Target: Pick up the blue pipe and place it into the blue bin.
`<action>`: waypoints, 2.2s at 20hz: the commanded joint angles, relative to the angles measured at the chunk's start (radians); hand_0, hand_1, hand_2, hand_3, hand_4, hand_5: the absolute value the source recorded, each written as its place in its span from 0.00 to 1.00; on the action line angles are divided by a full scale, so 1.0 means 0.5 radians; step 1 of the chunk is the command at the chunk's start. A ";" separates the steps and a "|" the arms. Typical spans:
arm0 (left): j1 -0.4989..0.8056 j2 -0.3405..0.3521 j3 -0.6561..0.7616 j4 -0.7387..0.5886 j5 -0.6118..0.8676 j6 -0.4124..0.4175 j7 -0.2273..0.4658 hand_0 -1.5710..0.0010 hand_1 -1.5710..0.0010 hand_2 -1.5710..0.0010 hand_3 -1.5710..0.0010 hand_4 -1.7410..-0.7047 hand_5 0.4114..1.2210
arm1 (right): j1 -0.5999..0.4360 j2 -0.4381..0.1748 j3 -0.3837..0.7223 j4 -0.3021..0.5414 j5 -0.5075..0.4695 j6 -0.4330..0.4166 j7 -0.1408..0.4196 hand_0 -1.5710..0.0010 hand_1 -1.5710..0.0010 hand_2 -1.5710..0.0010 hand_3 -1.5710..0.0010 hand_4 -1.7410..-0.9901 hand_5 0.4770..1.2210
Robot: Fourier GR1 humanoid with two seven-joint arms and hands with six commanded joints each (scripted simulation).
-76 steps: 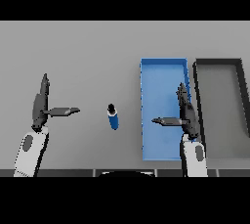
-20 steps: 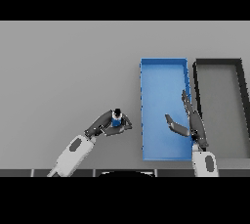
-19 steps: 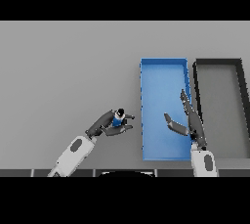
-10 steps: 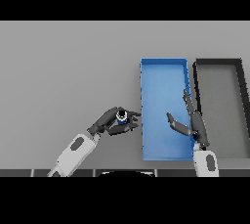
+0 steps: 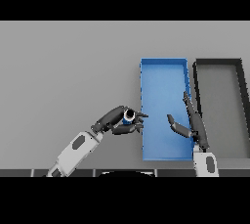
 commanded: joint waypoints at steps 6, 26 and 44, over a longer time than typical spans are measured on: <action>-0.003 0.000 -0.002 -0.011 -0.012 0.010 0.051 0.00 0.00 0.00 0.08 0.01 1.00 | 0.017 0.037 0.029 -0.012 0.022 -0.016 -0.009 1.00 1.00 1.00 1.00 0.71 0.20; -0.007 -0.005 -0.014 0.012 -0.057 -0.017 0.050 0.00 0.00 0.00 0.09 0.01 1.00 | -0.703 -0.432 0.350 -0.661 -0.896 0.735 0.761 1.00 1.00 1.00 1.00 0.59 0.07; -0.060 -0.002 0.043 0.100 0.011 -0.174 -0.069 0.05 0.11 0.13 0.27 0.11 1.00 | -1.382 -0.092 0.637 -0.140 -0.863 0.954 0.999 0.91 0.89 0.88 0.93 0.58 0.06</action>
